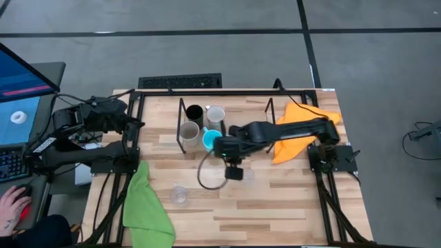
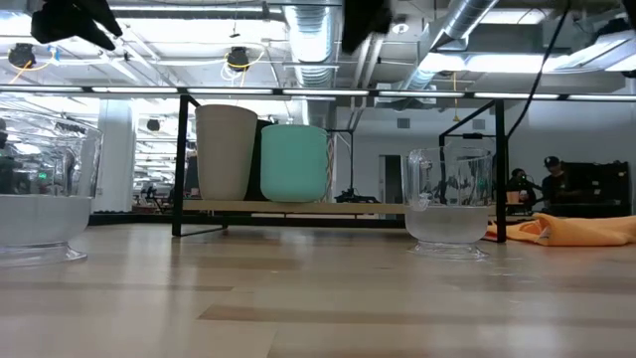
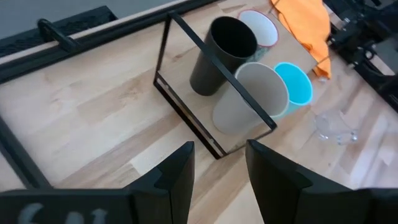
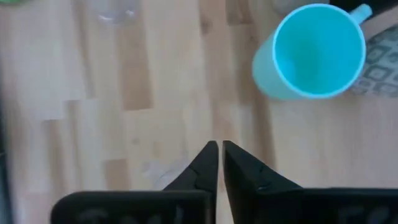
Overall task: Stack small to large cups/mugs on shelf
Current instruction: Put the transparent mug on the shelf
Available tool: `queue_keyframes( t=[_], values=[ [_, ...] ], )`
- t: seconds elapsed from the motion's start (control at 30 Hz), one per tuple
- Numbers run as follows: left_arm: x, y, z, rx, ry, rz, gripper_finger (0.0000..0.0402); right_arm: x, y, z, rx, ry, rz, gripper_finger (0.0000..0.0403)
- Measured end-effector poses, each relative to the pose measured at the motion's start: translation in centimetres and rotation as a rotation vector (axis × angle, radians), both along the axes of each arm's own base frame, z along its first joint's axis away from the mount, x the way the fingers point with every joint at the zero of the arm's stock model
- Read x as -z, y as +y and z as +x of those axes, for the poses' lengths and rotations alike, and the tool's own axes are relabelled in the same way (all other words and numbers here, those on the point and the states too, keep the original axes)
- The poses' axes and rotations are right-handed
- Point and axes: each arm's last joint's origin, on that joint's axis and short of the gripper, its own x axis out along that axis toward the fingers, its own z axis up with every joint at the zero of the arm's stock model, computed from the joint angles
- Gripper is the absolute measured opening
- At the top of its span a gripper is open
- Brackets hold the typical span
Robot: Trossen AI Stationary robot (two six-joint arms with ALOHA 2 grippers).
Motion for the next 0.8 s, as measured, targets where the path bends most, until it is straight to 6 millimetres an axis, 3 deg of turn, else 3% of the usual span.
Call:
queue_keyframes(
  t=[0.17, 0.3, 0.43, 0.6, 0.7, 0.8],
  values=[
    [0.0, -0.1, 0.0, 0.031, -0.01, -0.023, 0.0135, -3.7, 3.7, -4.0, -0.024, -0.05, 0.046, 0.0072],
    [0.0, -0.2, 0.1, 0.049, -0.016, -0.037, 0.0135, -3.8, 7.8, -6.5, -0.092, 0.006, 0.037, 0.0114],
    [0.0, -0.2, 0.1, 0.059, -0.02, -0.044, 0.0135, -2.2, 11.2, -8.0, -0.131, 0.058, 0.033, 0.0172],
    [0.0, -0.2, 0.1, 0.059, -0.021, -0.044, 0.0135, 1.4, 13.8, -9.2, -0.14, 0.083, 0.025, 0.0239],
    [0.0, -0.2, 0.1, 0.059, -0.023, -0.043, 0.0135, 3.4, 14.1, -9.2, -0.143, 0.009, 0.034, 0.0251],
    [0.0, -0.2, 0.1, 0.059, -0.023, -0.043, 0.0135, 5.8, 13.0, -8.2, -0.133, -0.038, 0.023, 0.0249]
  ],
)
